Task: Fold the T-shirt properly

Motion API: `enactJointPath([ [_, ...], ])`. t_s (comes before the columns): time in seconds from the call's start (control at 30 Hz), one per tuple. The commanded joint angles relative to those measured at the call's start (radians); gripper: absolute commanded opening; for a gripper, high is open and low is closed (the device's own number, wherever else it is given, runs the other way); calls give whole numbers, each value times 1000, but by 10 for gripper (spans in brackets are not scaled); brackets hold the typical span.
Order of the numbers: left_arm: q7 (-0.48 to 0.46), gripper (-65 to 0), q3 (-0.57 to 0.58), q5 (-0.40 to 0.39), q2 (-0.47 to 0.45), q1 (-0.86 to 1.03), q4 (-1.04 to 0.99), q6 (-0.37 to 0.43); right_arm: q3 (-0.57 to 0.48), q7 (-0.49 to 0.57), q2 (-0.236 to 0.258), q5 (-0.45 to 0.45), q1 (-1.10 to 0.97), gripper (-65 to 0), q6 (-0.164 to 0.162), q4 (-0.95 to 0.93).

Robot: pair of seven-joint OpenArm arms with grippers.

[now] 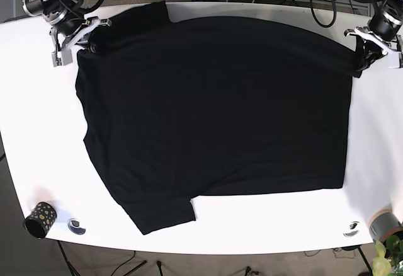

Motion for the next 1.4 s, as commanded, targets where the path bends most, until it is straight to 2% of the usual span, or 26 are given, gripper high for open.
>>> enactJointPath([
  [0.0, -21, -650, -21, -20, -41, -4, 16, -12, -15, 8, 26, -10, 36, -650, 2, 2],
  [0.2, -21, -650, -18, -19, -78, -74, 11, -12, -98, 8, 36, -93, 153, -650, 2, -3],
  [0.33, -21, -650, -1, -10, -83, -185, 7, -9, -150, 12, 37, -152, 240, -650, 2, -84],
  [0.47, -21, -650, 52, 87, -83, -283, -56, -9, -162, 13, 52, -194, 342, -650, 2, -207],
  [0.6, -21, -650, 71, 159, -83, -372, -137, -12, -159, 13, 60, -211, 424, -650, 2, -311],
  [0.67, -21, -650, 82, 201, -83, -433, -211, -12, -162, 16, 88, -227, 478, -650, 2, -370],
  [0.9, -21, -650, 79, 274, -84, -568, -368, -12, -164, 71, 140, -231, 587, -650, 2, -540],
  [1.13, -26, -650, 80, 308, -93, -651, -481, -12, -165, 125, 184, -230, 656, -650, 2, -694],
  [1.37, -27, -647, 83, 356, -104, -708, -572, -12, -165, 147, 209, -231, 702, -650, 2, -795],
])
